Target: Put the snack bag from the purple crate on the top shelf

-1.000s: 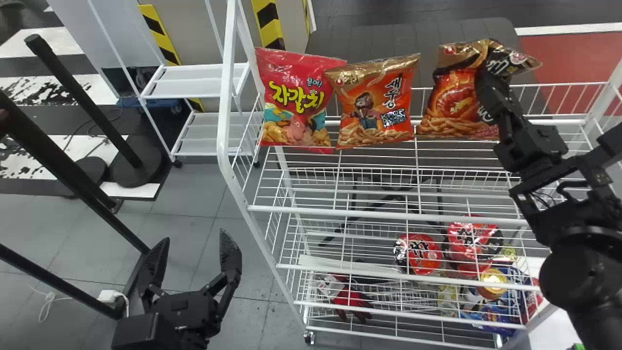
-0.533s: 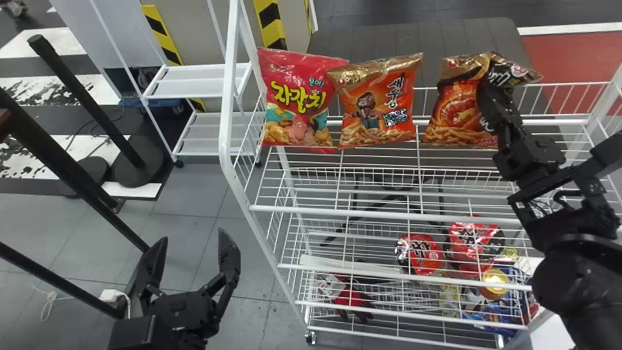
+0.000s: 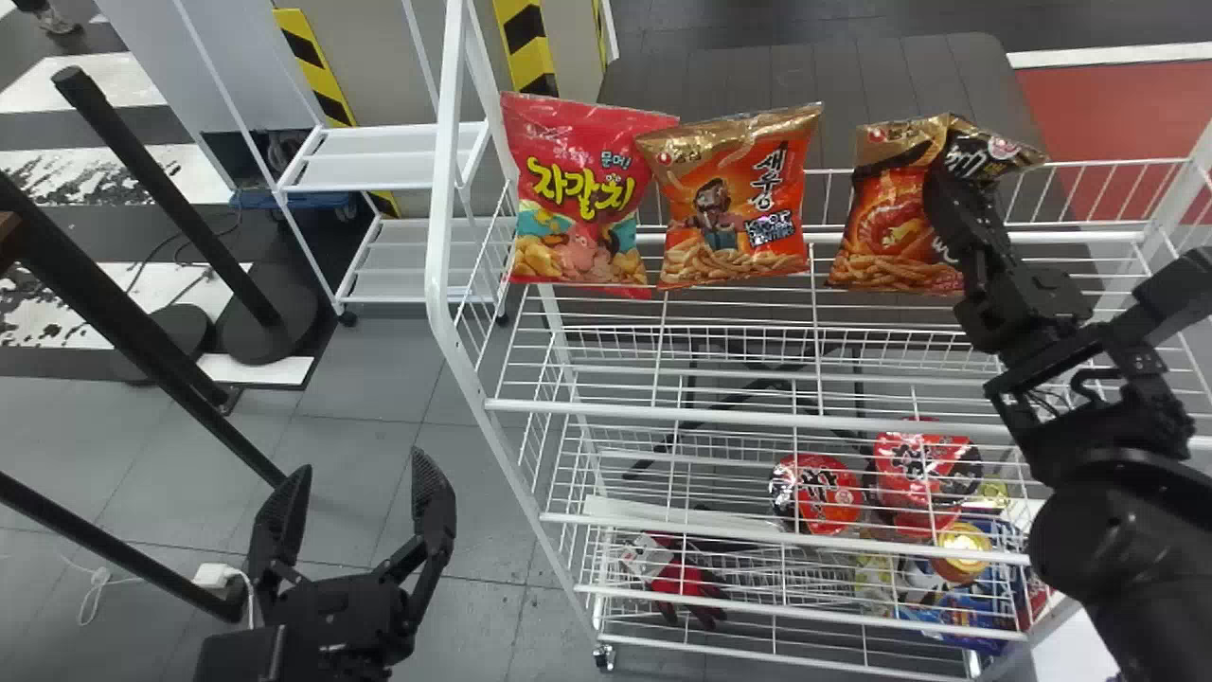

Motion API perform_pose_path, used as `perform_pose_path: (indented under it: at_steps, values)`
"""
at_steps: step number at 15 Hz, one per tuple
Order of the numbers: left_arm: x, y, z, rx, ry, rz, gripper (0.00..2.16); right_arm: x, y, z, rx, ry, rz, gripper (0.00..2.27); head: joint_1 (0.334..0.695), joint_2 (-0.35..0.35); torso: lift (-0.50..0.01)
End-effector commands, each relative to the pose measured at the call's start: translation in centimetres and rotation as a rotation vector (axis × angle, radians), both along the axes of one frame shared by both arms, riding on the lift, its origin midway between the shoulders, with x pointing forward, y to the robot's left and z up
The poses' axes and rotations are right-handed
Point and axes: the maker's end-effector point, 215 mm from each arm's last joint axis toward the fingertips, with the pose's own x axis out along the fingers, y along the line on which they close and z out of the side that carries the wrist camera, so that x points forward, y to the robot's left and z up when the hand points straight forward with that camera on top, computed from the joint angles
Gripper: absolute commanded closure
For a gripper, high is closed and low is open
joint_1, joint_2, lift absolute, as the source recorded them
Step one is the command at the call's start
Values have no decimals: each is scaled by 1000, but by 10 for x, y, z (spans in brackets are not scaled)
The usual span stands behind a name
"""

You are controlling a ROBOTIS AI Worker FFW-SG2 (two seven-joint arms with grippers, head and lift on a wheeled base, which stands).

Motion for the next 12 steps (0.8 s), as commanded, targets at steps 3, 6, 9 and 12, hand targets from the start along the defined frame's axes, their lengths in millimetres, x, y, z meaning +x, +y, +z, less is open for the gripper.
perform_pose_path:
  at_steps: [3,6,9,12]
  values:
    - [-1,0,2,-1,-8,0,124,3,5,-7,-9,27,14,1723,695,196,0]
    - [0,0,2,-1,-8,0,124,7,7,-16,-5,57,27,1096,695,199,0]
    - [1,1,1,0,-6,1,124,8,11,-14,-4,60,40,97,695,201,0]
    - [1,1,1,0,-6,2,124,8,17,-12,-3,61,63,76,695,205,0]
